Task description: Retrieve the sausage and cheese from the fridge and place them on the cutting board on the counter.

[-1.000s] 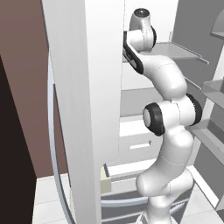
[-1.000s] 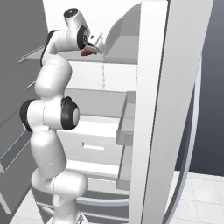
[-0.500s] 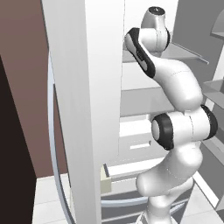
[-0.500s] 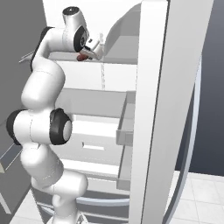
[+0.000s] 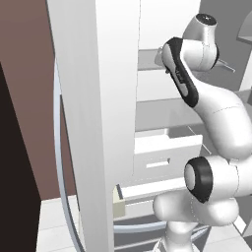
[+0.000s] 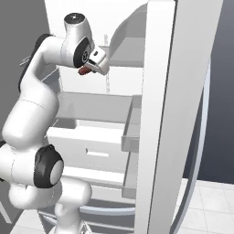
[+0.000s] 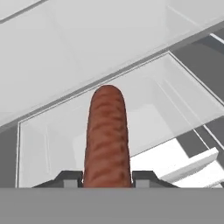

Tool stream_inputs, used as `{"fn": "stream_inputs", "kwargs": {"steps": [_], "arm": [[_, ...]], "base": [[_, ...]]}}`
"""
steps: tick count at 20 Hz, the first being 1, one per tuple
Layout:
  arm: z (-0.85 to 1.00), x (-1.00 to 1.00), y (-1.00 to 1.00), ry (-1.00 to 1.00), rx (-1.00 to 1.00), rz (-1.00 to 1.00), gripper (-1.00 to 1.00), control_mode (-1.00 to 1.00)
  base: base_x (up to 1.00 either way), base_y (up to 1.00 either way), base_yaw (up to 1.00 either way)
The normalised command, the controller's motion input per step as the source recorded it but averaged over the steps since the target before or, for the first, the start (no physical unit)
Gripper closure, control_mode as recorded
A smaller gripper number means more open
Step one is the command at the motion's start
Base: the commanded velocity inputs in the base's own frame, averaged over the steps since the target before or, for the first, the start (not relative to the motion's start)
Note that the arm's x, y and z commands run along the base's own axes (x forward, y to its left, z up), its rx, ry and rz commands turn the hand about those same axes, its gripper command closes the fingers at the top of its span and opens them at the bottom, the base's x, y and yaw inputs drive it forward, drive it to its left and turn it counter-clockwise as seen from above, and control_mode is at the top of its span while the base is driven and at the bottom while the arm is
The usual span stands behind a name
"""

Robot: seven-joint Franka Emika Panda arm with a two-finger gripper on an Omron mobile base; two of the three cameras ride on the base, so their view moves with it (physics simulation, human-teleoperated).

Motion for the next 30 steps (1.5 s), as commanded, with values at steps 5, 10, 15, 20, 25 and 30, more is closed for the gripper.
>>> {"fn": "stream_inputs", "kwargs": {"steps": [5, 10, 15, 20, 25, 30], "arm": [[-0.02, -1.0, -0.07, 0.07, 0.0, 0.01, 1.0, -1.0], [-0.42, -1.0, 0.04, 0.03, 0.0, 0.05, 1.0, -1.0], [-0.64, -0.9, 0.0, 0.07, -0.01, 0.14, 1.0, -1.0], [-0.65, -0.61, 0.0, 0.1, -0.05, 0.26, 1.0, -1.0], [-0.59, -0.44, 0.29, 0.1, -0.07, 0.21, 1.0, -1.0], [-0.52, -0.05, 0.45, 0.06, -0.11, 0.17, 1.0, -1.0]], "base": [[0.0, 0.0, 0.0], [0.0, 0.0, 0.0], [0.0, 0.0, 0.0], [0.0, 0.0, 0.0], [0.0, 0.0, 0.0], [0.0, 0.0, 0.0]]}}
